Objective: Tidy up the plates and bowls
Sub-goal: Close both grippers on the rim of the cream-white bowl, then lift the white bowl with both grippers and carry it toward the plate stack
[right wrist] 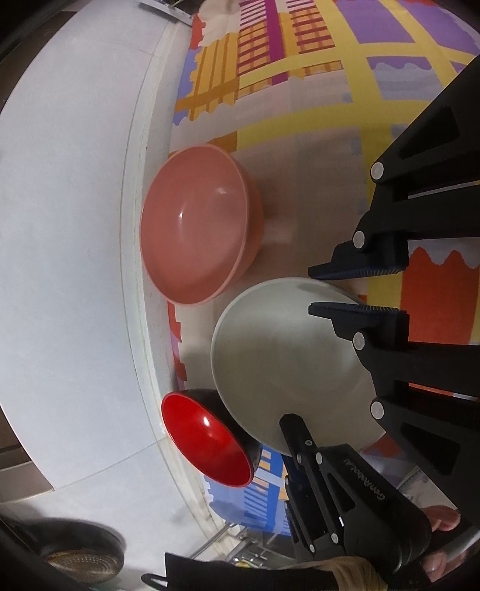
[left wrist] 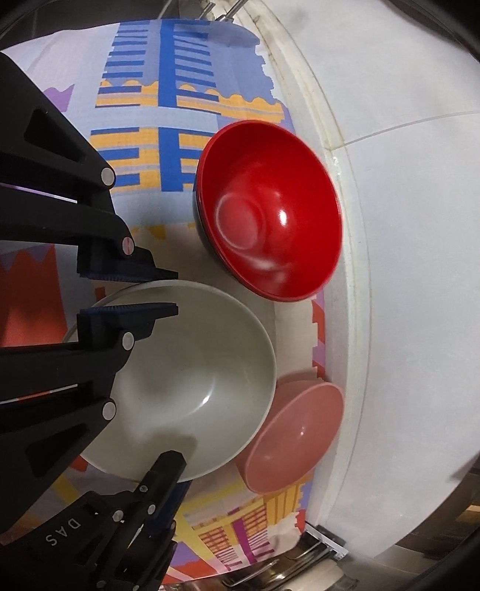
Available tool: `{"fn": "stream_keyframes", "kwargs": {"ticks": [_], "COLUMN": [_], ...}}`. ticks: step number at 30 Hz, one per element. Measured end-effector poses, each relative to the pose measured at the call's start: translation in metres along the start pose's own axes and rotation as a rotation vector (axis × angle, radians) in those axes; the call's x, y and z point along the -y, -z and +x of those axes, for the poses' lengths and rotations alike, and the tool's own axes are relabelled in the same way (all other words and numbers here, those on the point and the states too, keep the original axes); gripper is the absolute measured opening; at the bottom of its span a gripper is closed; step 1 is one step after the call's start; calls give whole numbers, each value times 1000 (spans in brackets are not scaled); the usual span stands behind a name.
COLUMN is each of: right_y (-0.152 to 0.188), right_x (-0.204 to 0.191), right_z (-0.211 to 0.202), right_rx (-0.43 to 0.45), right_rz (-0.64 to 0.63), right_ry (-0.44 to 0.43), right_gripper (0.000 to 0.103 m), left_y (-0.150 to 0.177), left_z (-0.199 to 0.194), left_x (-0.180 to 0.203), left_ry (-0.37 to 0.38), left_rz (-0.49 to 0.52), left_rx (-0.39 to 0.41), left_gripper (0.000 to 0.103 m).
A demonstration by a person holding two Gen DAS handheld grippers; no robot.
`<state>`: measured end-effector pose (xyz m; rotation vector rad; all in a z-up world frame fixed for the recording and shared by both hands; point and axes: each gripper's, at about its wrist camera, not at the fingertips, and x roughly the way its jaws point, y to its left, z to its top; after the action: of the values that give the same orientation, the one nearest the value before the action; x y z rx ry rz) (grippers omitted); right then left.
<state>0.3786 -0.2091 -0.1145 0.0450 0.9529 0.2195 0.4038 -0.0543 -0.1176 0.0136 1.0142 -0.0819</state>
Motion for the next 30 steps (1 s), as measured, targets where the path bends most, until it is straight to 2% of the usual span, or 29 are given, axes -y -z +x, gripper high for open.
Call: {"fn": "stream_keyframes", "kwargs": {"ticks": [7,16,24,30], "right_y": [5,30,60,86], "right_x": [8,32,60,74], "right_z": [-30,-80,-108,-115], "right_rx": [24,52,41,-3], "right_rz": [7,24,59,66], "right_ry": [10,52,94,130], "right_gripper": [14,14,14,14], "left_y": [9,31,61,85], "left_z": [-29,-61,-65,-63], "left_x": [15,60,98,120], "left_ry": [30,86,137,154], "left_rz": [12,74,145,202], "left_rx": [23,39,-17,-65], "left_gripper": [12,13,15,16]}}
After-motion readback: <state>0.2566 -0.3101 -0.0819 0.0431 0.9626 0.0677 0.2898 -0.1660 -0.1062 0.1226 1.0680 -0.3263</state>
